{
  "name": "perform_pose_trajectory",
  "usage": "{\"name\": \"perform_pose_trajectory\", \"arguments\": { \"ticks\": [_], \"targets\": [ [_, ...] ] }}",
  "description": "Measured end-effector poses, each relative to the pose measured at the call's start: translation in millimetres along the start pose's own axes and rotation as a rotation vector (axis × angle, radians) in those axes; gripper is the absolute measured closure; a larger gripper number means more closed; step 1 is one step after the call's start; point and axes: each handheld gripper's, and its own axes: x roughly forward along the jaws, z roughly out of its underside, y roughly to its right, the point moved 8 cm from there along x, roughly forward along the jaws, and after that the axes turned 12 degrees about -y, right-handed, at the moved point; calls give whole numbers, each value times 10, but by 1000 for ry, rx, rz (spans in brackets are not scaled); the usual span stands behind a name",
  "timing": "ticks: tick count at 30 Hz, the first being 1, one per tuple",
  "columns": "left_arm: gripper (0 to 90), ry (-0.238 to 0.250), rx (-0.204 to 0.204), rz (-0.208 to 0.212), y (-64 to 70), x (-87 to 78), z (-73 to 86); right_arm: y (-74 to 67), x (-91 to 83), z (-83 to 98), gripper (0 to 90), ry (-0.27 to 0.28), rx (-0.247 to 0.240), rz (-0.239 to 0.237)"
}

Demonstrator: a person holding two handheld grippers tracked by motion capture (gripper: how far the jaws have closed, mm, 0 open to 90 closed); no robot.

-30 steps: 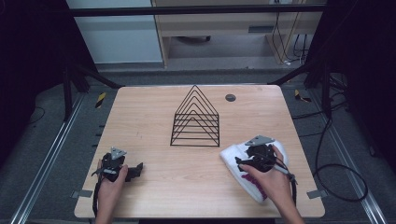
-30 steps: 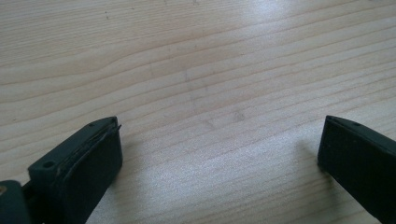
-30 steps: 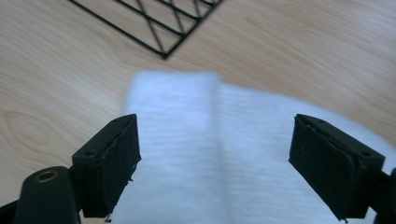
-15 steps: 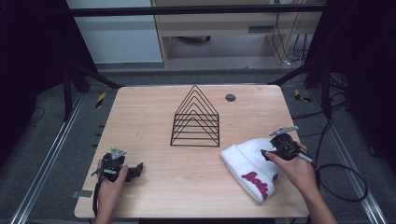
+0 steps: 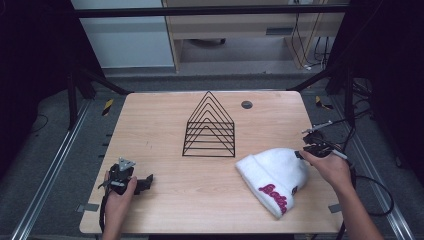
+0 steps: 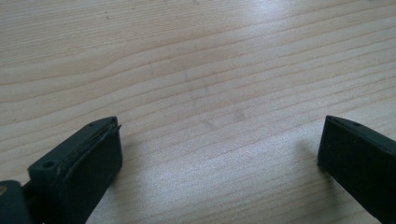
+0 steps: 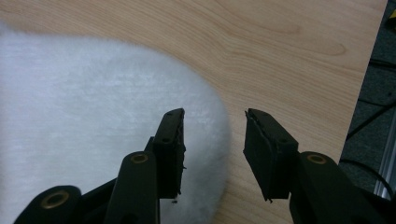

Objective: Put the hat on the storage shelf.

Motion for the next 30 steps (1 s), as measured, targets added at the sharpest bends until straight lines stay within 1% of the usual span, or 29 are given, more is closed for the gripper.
{"name": "perform_pose_trajectory", "arguments": {
  "ticks": [1,2,3,4,5,10,12,17,19,20,23,24,25,27,30],
  "targets": [
    [0,0,0,0,0,0,0,9,16,12,576,-7,-1,-4],
    [0,0,-1,0,1,0,0,7,70,54,554,-37,-2,-16],
    [0,0,-1,0,1,0,0,7,70,54,554,-37,-2,-16],
    [0,0,-1,0,1,0,0,-3,132,90,538,-59,-7,-24],
    [0,0,-1,0,1,0,0,-3,132,90,538,-59,-7,-24],
    [0,0,-2,-1,1,0,-1,-23,251,148,523,-88,0,-43],
    [0,0,-3,-2,2,0,-1,-26,278,158,519,-103,-4,-37],
    [0,0,-4,-2,2,1,-1,-22,287,151,518,-103,-7,-36],
    [0,0,-5,-3,3,1,-1,-24,293,153,525,-105,-10,-39],
    [0,0,-5,-3,3,1,-1,-30,295,151,535,-106,-3,-39],
    [0,0,-6,-2,4,1,-1,-47,304,158,549,-118,-15,-41],
    [0,0,-6,-2,4,1,-1,-49,308,157,558,-118,-19,-39],
    [0,0,-6,-2,4,1,-1,-65,308,159,573,-124,-12,-40],
    [0,0,-5,-3,3,1,-1,-66,314,156,591,-124,-23,-34],
    [0,0,-4,-3,2,1,-2,-77,317,160,636,-135,-18,-38]
  ]
}}
